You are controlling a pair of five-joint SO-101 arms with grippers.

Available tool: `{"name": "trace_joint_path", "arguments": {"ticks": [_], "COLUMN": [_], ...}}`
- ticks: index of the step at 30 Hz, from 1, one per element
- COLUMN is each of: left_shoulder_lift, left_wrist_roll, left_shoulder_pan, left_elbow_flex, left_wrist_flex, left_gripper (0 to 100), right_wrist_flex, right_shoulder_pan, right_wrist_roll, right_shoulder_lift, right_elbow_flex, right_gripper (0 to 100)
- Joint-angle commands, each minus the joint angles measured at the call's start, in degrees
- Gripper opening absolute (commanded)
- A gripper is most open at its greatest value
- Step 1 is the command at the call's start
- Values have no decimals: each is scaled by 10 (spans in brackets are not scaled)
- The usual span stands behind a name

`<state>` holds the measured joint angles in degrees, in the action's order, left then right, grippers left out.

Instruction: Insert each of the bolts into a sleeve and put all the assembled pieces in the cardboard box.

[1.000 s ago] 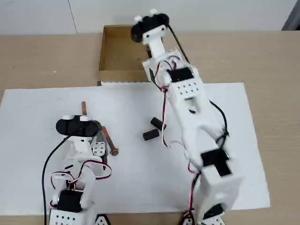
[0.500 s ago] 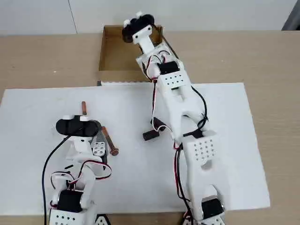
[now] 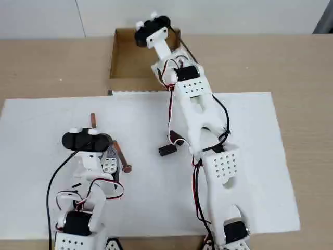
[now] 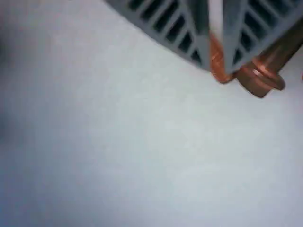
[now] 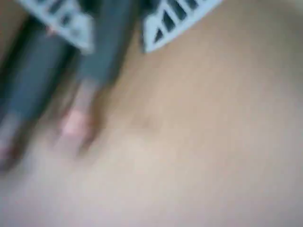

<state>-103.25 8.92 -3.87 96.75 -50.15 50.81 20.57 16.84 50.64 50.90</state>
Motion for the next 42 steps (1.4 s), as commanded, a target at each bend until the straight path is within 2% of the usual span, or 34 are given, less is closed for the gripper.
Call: {"name": "trace_joint_path", "arguments": {"ticks": [1,8,21,25,31,37,42], "left_shoulder_lift": [-6,-6,-6,-6,-6,-6,-6], "left_wrist_roll": [1,1,-1,-1,-1,-1,-1], "left_shoulder_pan": [4,4,4,3,2,2,2], "left_elbow_flex": [-3,-3,-3,-3,-3,-3,-3], "left_wrist_flex": [-1,-1,-1,-1,-1,-1,-1], "left_gripper": [6,6,6,6,6,6,6], "right_wrist_flex": [73,208,438,447,452,455,451], "right_shoulder_pan": [2,-11,-22,-44,-92,-108,-106], "right_wrist_roll": [2,2,7,14,115,164,200], "right_shoulder_lift": [-103,-184,-246,-259,-277,-334,-394], "right_elbow_flex": [30,30,30,27,17,-112,-242], "right_gripper": [2,4,7,7,7,10,118]}}
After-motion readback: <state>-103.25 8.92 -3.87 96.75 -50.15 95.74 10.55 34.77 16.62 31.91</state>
